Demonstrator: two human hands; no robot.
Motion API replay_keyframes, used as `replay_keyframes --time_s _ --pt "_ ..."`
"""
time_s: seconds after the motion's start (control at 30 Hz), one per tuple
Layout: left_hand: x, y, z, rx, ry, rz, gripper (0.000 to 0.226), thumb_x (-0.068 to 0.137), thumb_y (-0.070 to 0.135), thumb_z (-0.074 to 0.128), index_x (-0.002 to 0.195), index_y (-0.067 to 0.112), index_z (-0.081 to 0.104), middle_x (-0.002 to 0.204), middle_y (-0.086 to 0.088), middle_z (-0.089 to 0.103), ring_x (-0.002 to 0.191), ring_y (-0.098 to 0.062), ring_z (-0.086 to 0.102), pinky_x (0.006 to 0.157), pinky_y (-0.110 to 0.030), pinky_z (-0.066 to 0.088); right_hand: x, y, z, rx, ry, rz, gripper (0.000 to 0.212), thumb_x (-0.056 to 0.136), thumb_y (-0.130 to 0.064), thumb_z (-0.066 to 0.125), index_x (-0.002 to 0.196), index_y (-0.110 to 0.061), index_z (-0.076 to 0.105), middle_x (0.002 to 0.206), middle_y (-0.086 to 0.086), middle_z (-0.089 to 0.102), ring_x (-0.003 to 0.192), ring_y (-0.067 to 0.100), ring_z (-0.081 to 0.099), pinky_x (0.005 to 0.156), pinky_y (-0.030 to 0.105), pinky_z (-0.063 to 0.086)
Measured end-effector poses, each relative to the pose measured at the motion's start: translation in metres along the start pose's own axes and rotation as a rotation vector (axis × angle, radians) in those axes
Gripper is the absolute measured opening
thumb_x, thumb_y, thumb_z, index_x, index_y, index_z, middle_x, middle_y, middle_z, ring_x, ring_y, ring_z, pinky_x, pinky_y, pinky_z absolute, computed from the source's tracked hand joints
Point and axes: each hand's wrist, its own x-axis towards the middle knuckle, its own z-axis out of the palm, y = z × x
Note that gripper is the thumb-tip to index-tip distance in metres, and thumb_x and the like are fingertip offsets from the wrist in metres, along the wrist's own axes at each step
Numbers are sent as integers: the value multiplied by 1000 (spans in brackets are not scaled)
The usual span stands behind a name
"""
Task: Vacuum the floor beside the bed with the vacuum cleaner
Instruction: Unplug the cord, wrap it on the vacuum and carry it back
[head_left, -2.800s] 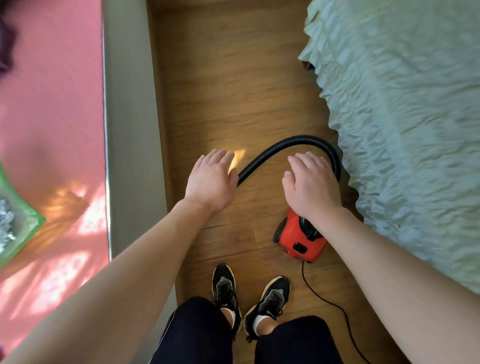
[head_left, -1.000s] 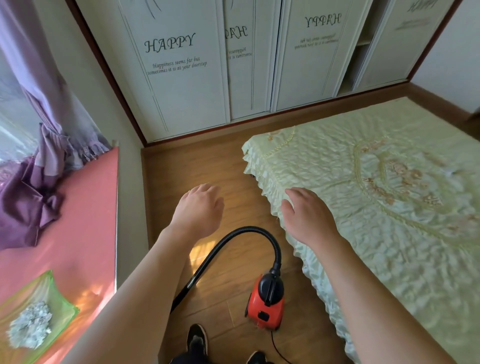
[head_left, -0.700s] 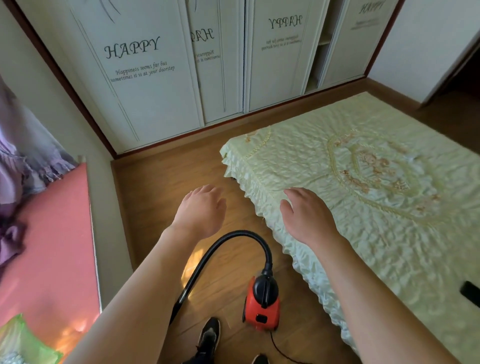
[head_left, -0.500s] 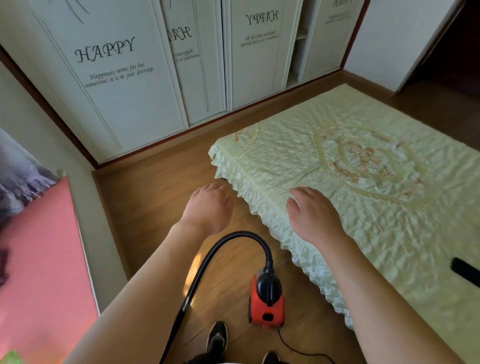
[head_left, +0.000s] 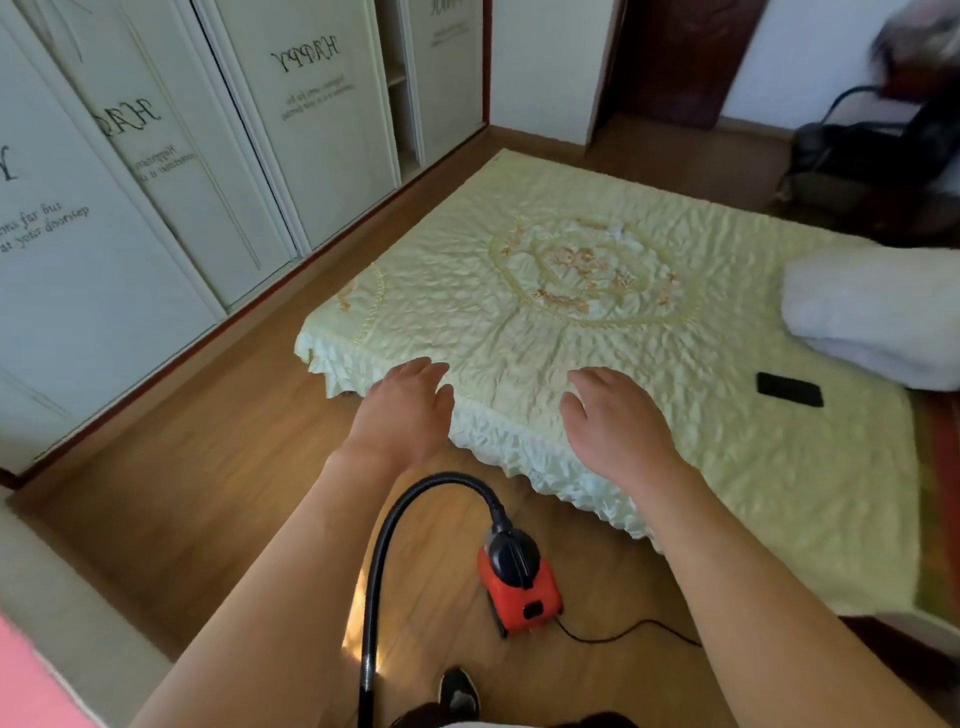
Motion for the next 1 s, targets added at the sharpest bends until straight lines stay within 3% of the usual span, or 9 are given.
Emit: replay_keyframes --time_s 0.1,0.3,0.43,0.5,0.67,0.83,0.9,1.0 --pt "3 23 11 -3 -16 82 47 109 30 37 154 16 42 160 -6 40 149 -25 33 120 -38 25 -22 26 -9 4 35 69 43 106 -25 36 135 -2 56 139 11 58 131 28 49 109 38 38" --pt "-1 81 38 -10 -57 210 48 109 30 37 154 15 42 161 -6 39 150 -24 31 122 -38 24 -73 84 -25 5 131 222 32 101 -24 38 105 -4 63 101 8 64 102 31 59 89 42 47" --pt "-12 128 58 1 -107 291 48 109 31 36 155 16 41 162 -6 37 151 -24 30 122 -37 22 -110 122 -39 14 175 294 33 103 -24 39 110 -3 64 109 10 65 106 30 59 93 41 46" --pt "-17 153 68 13 -135 331 49 110 32 35 156 16 39 163 -5 36 151 -24 28 122 -36 21 -130 141 -44 27 189 342 32 102 -25 37 102 -6 63 101 7 64 99 28 59 87 38 45" --pt "-28 214 94 23 -176 447 48 110 30 35 156 16 39 163 -7 35 152 -24 28 121 -35 21 -176 187 -57 42 173 464 39 106 -26 37 125 -1 60 127 14 62 120 30 54 102 39 41" --pt "-34 264 115 32 -216 548 48 110 30 36 156 15 39 162 -8 36 152 -24 28 121 -35 21 -208 222 -71 30 200 543 43 107 -29 36 138 -5 54 137 11 58 128 27 51 107 36 37" --pt "-33 281 123 46 -228 589 48 110 29 36 155 15 39 161 -8 38 151 -25 30 120 -35 22 -218 235 -74 8 220 570 41 106 -28 38 132 -5 58 130 11 62 122 28 55 102 38 41" --pt "-27 305 133 65 -248 645 48 110 29 36 155 15 40 161 -8 39 150 -25 32 120 -34 22 -229 251 -80 -12 250 639 32 102 -26 39 106 -7 63 102 7 64 98 27 59 83 37 44"
